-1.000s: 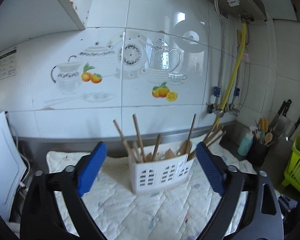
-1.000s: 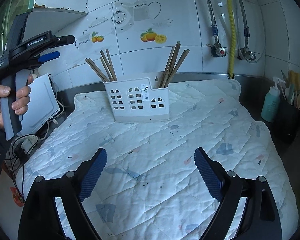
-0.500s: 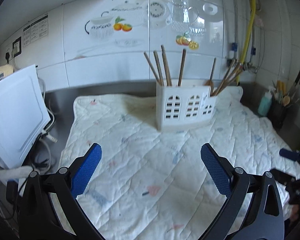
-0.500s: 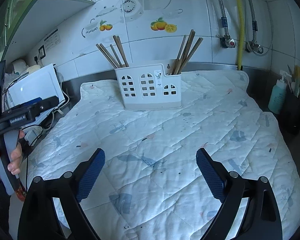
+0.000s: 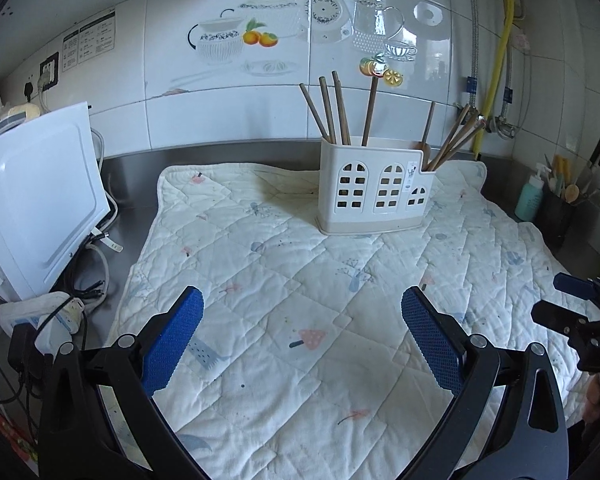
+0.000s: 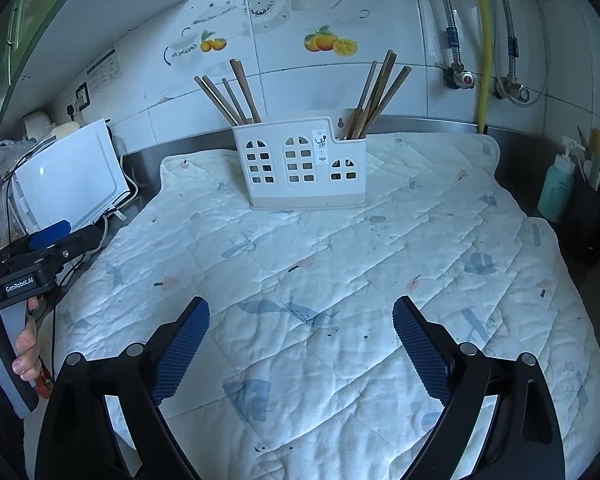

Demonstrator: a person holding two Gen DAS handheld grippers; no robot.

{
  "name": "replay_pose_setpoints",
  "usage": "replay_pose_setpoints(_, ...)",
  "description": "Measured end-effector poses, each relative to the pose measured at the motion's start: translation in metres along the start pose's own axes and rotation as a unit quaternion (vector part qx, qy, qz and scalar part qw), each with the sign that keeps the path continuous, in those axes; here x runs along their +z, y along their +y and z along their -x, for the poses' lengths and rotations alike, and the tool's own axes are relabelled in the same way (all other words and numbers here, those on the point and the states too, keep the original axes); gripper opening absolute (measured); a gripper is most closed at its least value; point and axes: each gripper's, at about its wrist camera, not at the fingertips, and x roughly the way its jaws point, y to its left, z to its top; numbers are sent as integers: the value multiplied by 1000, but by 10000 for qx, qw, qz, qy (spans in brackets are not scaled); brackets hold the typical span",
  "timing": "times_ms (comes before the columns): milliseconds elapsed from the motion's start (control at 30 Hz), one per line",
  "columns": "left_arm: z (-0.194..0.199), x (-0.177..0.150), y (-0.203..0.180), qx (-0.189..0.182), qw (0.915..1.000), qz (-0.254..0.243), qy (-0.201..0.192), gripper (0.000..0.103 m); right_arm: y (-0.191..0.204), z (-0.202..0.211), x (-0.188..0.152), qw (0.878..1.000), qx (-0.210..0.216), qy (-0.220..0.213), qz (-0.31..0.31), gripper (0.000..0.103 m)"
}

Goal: Organize utensils

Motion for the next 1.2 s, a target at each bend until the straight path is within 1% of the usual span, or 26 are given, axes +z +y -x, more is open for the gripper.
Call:
replay_pose_setpoints(67, 0, -4, 2, -92, 9999, 49, 37, 98, 0, 0, 0, 10000, -22, 2, 6, 90)
replay_pose_setpoints(267, 0, -14, -1, -104, 9998, 19, 146, 98, -2, 2, 2, 10000, -62, -34, -3, 90)
replay_pose_setpoints(533, -2, -21, -10, -274, 9994, -65, 204, 98, -1, 0, 3, 9998, -171, 12, 47, 90)
replay_pose_setpoints(767, -7, -22, -11, -265, 9993, -49, 271, 98, 2, -2, 6, 9994, -308, 26, 176, 90)
replay_pose_setpoints(1200, -8, -24, -10, -228, 9993, -39, 295, 98, 4, -4, 6, 9992, -336, 58, 228, 90)
